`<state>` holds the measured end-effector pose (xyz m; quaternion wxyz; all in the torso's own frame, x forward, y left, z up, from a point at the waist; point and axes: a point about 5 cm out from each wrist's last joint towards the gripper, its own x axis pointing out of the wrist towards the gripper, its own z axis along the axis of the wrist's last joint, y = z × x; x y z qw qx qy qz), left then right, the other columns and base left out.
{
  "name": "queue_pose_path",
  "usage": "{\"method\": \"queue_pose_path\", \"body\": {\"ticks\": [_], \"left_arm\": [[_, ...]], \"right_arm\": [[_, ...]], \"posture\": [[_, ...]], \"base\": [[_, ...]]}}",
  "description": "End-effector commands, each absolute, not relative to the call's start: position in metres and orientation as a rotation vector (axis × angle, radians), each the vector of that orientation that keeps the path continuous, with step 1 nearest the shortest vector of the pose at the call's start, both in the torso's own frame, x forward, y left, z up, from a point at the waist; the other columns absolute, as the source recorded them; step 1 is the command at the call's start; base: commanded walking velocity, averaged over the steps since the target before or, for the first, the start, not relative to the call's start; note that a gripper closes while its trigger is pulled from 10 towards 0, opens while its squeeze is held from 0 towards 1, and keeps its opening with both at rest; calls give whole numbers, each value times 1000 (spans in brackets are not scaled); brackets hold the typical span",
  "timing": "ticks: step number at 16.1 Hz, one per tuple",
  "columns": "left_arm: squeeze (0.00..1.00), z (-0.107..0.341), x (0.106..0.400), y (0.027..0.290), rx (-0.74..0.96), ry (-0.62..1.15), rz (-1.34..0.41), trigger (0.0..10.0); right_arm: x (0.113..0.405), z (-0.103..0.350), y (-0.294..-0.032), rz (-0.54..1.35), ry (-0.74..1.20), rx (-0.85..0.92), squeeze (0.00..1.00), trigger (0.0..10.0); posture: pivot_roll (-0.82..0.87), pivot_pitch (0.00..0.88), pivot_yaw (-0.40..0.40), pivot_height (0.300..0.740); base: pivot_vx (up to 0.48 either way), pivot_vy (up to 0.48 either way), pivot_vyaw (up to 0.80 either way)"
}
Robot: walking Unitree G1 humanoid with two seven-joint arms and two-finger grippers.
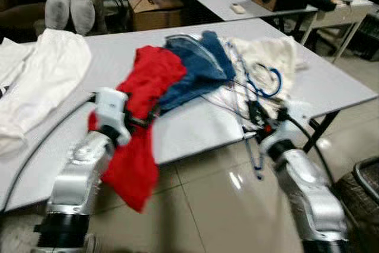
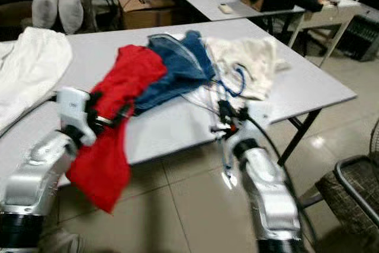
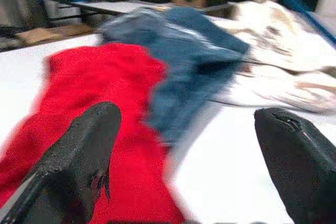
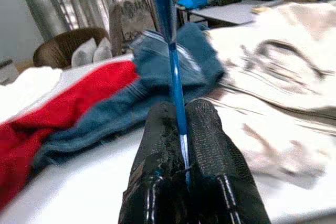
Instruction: Hang hanger
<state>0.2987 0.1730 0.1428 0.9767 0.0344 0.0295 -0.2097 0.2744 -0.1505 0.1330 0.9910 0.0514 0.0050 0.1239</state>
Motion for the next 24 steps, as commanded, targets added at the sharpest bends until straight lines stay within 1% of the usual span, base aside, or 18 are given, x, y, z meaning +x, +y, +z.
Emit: {"method": "queue_pose_path", "body": {"ticks": [1, 4, 5, 6, 7, 8, 10, 11, 12, 13, 14, 15, 24], "left_arm": [[875, 147, 297, 181, 95, 47, -425, 10000], [871, 141, 295, 197, 137, 149, -462, 10000], [839, 141, 302, 208, 146, 170, -401, 10000], [702, 145, 309, 217, 124, 172, -354, 10000], [329, 145, 310, 219, 119, 195, -360, 10000], [0, 142, 308, 219, 108, 238, -387, 10000], [0, 134, 303, 215, 26, 310, -439, 10000], [0, 129, 301, 216, 24, 344, -435, 10000], [0, 123, 305, 222, 70, 359, -366, 4863], [0, 122, 306, 223, 78, 360, -352, 4863], [0, 119, 307, 223, 85, 370, -359, 980], [0, 118, 306, 221, 97, 380, -372, 0], [0, 121, 309, 216, 104, 339, -384, 0]], "right_arm": [[274, 133, -150, 273, 15, 119, 0, 10000], [271, 129, -152, 347, 59, 91, 0, 10000], [269, 128, -152, 392, 80, 86, 0, 10000], [266, 125, -150, 467, 113, 60, 0, 10000], [264, 124, -149, 507, 130, 43, 0, 10000], [262, 123, -149, 529, 143, 32, 0, 10000], [260, 121, -149, 535, 152, 27, 0, 10000], [259, 120, -149, 538, 158, 22, 0, 10000], [258, 119, -147, 552, 163, 20, 0, 10000], [258, 120, -146, 556, 164, 19, 0, 10000], [258, 119, -145, 564, 166, 17, 0, 10000], [258, 120, -145, 568, 159, -7, 0, 10000], [259, 118, -143, 564, 160, -22, 0, 10000]], "posture": [[-39, 0, -23, 740], [-37, 0, -28, 740], [-34, 0, -32, 740], [-38, 0, -27, 740], [-38, 0, -27, 740], [-41, 0, -24, 740], [-43, 0, -24, 740], [-43, 0, -24, 740], [-45, 0, -26, 740], [-45, 0, -26, 740], [-43, 0, -29, 740], [-44, 0, -31, 740], [-44, 0, -31, 740]], "base": [[0, 0, 0], [0, 0, 0], [0, 0, 0], [0, 0, 0], [0, 0, 0], [0, 0, 0], [0, 0, 0], [0, 0, 0], [0, 0, 0], [0, 0, 0], [0, 0, 0], [0, 0, 0], [0, 0, 0]]}}
